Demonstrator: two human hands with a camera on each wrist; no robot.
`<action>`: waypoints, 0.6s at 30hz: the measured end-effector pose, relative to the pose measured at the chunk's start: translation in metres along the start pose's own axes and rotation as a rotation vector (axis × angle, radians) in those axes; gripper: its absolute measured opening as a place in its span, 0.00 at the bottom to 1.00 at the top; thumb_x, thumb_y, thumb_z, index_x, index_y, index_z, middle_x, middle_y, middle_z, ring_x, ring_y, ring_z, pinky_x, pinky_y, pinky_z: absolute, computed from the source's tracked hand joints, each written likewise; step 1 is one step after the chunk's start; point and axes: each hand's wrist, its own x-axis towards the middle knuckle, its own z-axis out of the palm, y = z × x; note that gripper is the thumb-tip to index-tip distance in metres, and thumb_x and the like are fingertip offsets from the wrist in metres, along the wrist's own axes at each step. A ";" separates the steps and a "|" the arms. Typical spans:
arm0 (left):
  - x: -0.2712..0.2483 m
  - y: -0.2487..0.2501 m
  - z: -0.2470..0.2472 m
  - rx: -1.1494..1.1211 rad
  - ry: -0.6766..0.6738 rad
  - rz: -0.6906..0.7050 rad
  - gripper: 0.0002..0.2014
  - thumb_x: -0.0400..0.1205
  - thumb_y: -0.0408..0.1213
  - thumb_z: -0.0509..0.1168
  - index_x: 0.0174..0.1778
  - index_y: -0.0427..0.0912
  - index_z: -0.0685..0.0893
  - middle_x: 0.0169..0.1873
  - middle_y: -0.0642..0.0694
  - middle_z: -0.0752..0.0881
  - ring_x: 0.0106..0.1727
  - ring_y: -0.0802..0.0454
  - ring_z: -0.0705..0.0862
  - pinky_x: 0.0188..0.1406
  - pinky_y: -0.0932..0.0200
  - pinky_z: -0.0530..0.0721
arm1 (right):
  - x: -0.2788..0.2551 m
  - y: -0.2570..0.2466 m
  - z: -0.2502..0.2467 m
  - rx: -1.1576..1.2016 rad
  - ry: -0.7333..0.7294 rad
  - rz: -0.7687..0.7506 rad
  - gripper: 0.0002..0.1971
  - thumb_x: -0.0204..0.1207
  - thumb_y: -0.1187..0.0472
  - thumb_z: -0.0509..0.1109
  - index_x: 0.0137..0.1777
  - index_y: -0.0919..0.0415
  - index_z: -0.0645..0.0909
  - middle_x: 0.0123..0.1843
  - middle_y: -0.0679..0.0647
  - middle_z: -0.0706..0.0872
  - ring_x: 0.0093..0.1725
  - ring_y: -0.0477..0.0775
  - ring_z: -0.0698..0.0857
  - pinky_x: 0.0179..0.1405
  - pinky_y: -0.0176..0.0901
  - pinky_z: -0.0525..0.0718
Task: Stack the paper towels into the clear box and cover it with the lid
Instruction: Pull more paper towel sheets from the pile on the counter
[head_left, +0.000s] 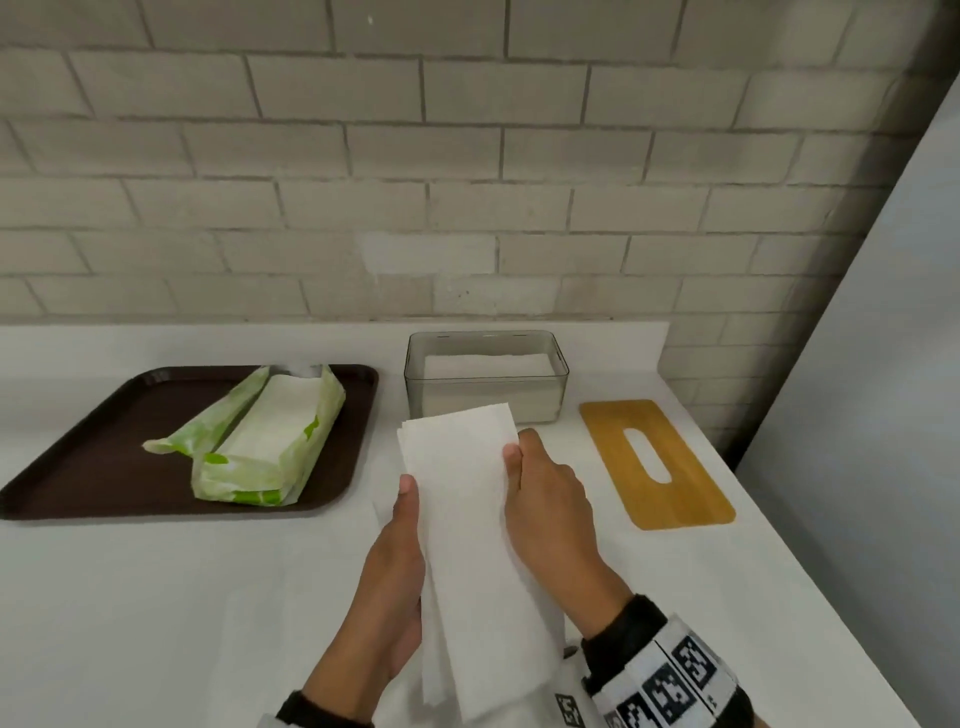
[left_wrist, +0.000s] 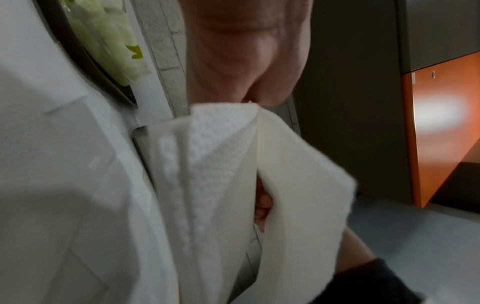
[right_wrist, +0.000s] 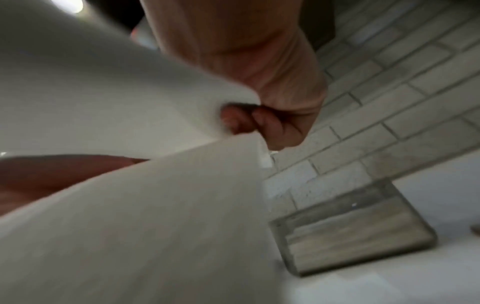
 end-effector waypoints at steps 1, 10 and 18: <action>-0.001 0.000 -0.002 0.017 -0.032 0.031 0.30 0.75 0.62 0.56 0.67 0.48 0.78 0.59 0.44 0.87 0.60 0.42 0.85 0.66 0.39 0.79 | 0.000 -0.001 0.003 0.047 0.006 -0.001 0.16 0.87 0.52 0.45 0.65 0.58 0.67 0.39 0.50 0.78 0.40 0.53 0.80 0.37 0.46 0.77; 0.004 0.006 -0.015 0.260 0.104 0.465 0.13 0.79 0.32 0.68 0.52 0.56 0.84 0.46 0.56 0.91 0.48 0.58 0.89 0.44 0.63 0.86 | -0.004 0.005 0.007 0.877 -0.286 0.048 0.22 0.76 0.59 0.71 0.68 0.43 0.71 0.62 0.45 0.83 0.62 0.47 0.83 0.63 0.51 0.83; 0.009 0.004 -0.010 0.244 0.156 0.563 0.16 0.74 0.34 0.73 0.54 0.56 0.81 0.47 0.56 0.89 0.50 0.59 0.87 0.45 0.63 0.87 | -0.011 0.002 0.015 0.895 -0.209 0.047 0.24 0.75 0.63 0.72 0.62 0.43 0.64 0.63 0.47 0.78 0.62 0.46 0.80 0.57 0.41 0.86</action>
